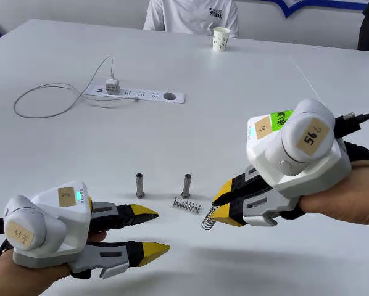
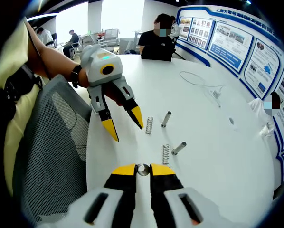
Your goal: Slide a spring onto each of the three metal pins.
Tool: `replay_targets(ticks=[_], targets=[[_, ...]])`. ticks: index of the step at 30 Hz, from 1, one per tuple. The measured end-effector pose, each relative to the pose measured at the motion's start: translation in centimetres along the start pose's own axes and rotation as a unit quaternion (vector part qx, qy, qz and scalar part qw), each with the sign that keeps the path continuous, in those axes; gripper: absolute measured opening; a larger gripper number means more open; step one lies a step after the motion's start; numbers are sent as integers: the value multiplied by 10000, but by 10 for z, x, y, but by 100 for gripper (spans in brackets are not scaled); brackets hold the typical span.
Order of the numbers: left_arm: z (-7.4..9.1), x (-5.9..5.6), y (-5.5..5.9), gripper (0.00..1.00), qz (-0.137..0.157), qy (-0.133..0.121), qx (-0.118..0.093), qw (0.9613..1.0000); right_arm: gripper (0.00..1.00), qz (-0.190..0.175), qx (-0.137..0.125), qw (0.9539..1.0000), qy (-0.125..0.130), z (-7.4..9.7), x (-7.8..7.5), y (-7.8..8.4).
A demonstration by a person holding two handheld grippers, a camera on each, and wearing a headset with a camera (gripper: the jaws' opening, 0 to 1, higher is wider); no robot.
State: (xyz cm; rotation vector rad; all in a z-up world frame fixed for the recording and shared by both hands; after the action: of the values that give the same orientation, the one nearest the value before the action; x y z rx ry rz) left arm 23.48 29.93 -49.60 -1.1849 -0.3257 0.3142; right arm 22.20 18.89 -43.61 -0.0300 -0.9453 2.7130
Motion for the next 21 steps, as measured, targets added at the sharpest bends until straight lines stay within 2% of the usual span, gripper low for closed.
replay_targets(ticks=[10,21], targets=[[10,16,4,43,153,-339,18,9993,11,-113,27,9997,215,19,-13,7],[20,21,8,48,283,-582,87,9979,11,-227,150,9987,436,41,-25,19]])
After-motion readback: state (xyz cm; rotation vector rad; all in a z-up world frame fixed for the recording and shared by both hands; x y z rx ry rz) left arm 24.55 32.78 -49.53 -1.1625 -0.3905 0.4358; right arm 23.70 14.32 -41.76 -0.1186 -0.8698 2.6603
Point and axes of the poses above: the centre of the closed fingertips' face, and the gripper's own axes: z roughly backward along the fingers, x roughly to its left, y roughly out of its underside, the point moved 3 cm from there along z, roughly backward along the fingers, and after that the axes turned 13 degrees about -y, right-handed, at the moved point
